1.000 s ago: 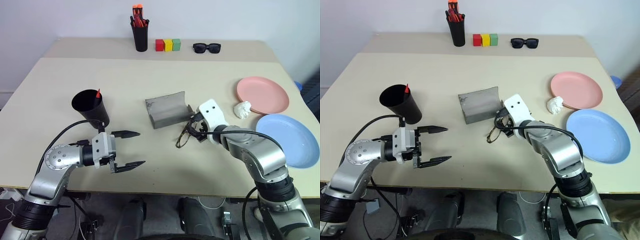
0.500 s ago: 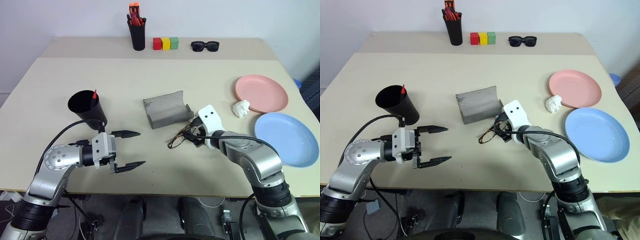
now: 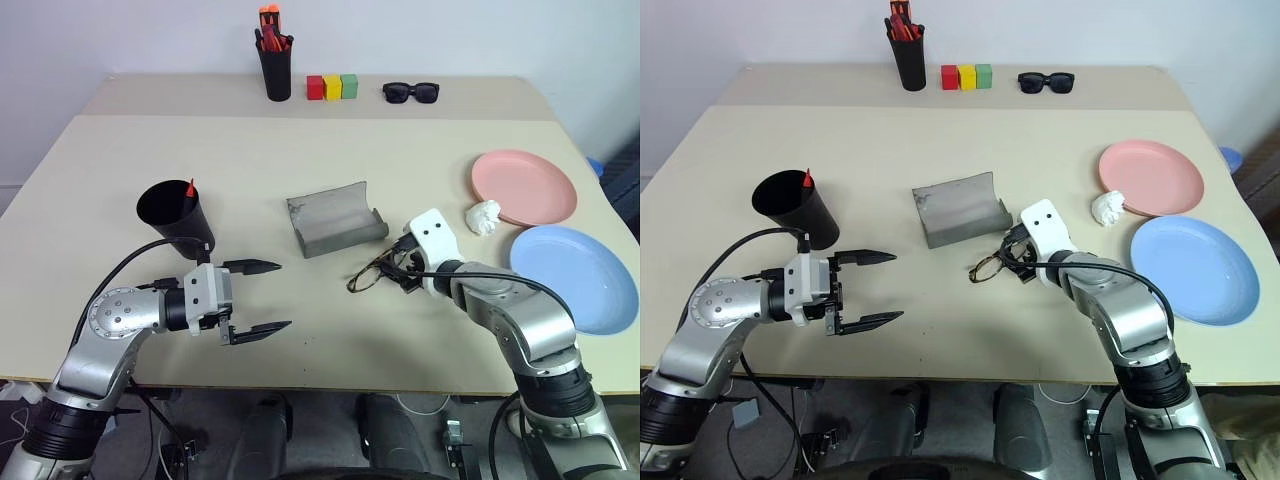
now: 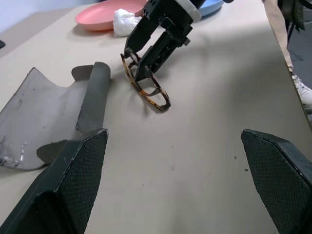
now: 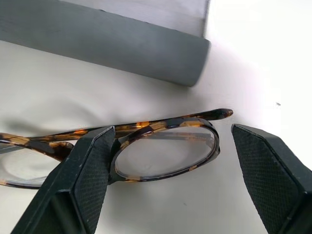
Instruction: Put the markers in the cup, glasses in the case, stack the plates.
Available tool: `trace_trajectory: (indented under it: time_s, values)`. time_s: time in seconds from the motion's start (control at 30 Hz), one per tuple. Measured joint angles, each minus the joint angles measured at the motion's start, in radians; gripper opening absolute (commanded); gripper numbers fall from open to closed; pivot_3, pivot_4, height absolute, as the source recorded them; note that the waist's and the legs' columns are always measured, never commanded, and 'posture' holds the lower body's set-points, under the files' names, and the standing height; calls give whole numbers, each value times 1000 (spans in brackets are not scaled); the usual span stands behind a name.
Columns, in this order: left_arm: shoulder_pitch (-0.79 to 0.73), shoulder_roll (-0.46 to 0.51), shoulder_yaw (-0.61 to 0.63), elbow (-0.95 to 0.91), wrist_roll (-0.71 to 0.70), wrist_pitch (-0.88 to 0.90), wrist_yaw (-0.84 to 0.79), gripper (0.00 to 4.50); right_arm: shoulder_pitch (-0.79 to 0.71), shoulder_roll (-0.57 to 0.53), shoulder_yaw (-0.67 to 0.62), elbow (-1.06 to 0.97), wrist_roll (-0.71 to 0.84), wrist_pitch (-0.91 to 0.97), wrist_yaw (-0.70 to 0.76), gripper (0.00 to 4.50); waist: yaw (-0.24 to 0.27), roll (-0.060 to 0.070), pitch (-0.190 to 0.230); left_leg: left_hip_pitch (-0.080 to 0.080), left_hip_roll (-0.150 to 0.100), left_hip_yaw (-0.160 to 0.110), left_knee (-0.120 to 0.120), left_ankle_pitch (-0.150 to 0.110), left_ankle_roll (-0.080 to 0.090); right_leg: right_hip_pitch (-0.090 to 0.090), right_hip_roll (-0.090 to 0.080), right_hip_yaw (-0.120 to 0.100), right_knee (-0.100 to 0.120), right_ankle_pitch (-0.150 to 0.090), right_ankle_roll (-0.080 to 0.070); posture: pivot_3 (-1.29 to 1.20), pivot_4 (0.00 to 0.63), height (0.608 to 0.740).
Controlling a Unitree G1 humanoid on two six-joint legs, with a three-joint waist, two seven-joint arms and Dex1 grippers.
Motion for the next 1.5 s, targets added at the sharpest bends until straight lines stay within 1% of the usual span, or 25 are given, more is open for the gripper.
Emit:
trace_trajectory:
  time_s: [0.17, 0.3, 0.4, 0.53, 0.7, 0.83, 0.93, 1.03, 1.13, 1.27, 1.4, 1.5]
  values:
    - [-1, 0, -1, 0, 0, 1, 0, 4500, 14, -66, -22, 37, -7, -56, 43, 3887, 3, 0, 0, 0, 0, 0, 1, 0, 0, 0, 0, 0, 0, 0, 0, 0, 150, 740]
    - [-1, 0, 0, 0, 0, 1, 0, 4500, 28, -174, -47, 78, -18, -104, 99, 3887, 6, 0, 0, 0, 0, 0, 2, 0, 0, 2, 0, 0, -1, 0, -1, 0, 150, 740]
    - [-1, 0, 0, 0, 0, 1, 0, 4500, 28, -203, -63, 110, -22, -128, 125, 3887, 4, 0, 0, 0, 0, 0, 3, 0, 0, 2, 0, 0, 0, 0, -1, 0, 150, 740]
    - [-1, 0, 0, 0, 0, 1, 2, 4500, -4, -193, -60, 186, -40, -186, 141, 3887, 2, 0, 0, 0, 0, 0, 4, 0, 0, 2, 0, 0, 0, 0, -1, 0, 150, 740]
    - [-1, 0, -1, -1, 1, 1, 5, 4500, -78, -113, -20, 331, -104, -374, 145, 3887, -4, 0, 0, 0, 0, 0, 4, 0, 0, 2, 0, 0, 1, 0, 0, 0, 150, 740]
    - [-1, 0, -1, -1, 1, 1, 8, 4500, -99, -63, -20, 358, -105, -451, 172, 3887, -1, 0, 0, 0, 0, 0, 4, 0, 0, 1, 0, 0, 1, 1, 1, 0, 150, 740]
    - [3, 0, -1, -1, 1, 1, 13, 4500, -97, -66, -20, 360, -114, -482, 192, 3887, 3, 0, 0, -1, 0, 0, 4, 0, 0, 1, 0, 0, 0, 1, 1, 0, 150, 740]
    - [3, 0, -1, -1, 2, 1, 19, 4500, -83, -91, -22, 361, -141, -519, 207, 3887, 2, 0, 0, -1, 0, 0, 4, 0, 0, 1, 0, 0, 1, 1, 1, 0, 150, 740]
    - [3, 0, -1, -1, 4, 1, 21, 4500, -82, -90, -36, 368, -143, -524, 208, 3887, -2, 0, 0, 0, 0, 0, 4, 0, 0, 1, 0, 0, 1, 1, 1, 0, 150, 740]
    - [2, -1, -3, -1, 7, 1, 23, 4500, -96, -75, -101, 399, -135, -549, 181, 3887, -1, 0, 0, 0, 0, 0, 4, 0, 0, 1, 0, 0, 1, 1, 1, 0, 150, 740]
    - [2, -1, -3, -1, 8, 1, 23, 4500, -94, -75, -146, 396, -115, -572, 186, 3887, -1, 0, 0, 0, 0, 0, 4, 0, 0, 1, 0, 0, 1, 1, 1, 0, 150, 740]
    - [-1, -1, -3, -1, 9, 1, 23, 4500, -58, -83, -171, 355, -95, -570, 207, 3887, 1, 0, 0, -1, 0, 0, 4, 0, 0, 1, 0, 0, 1, 1, 1, 0, 150, 740]
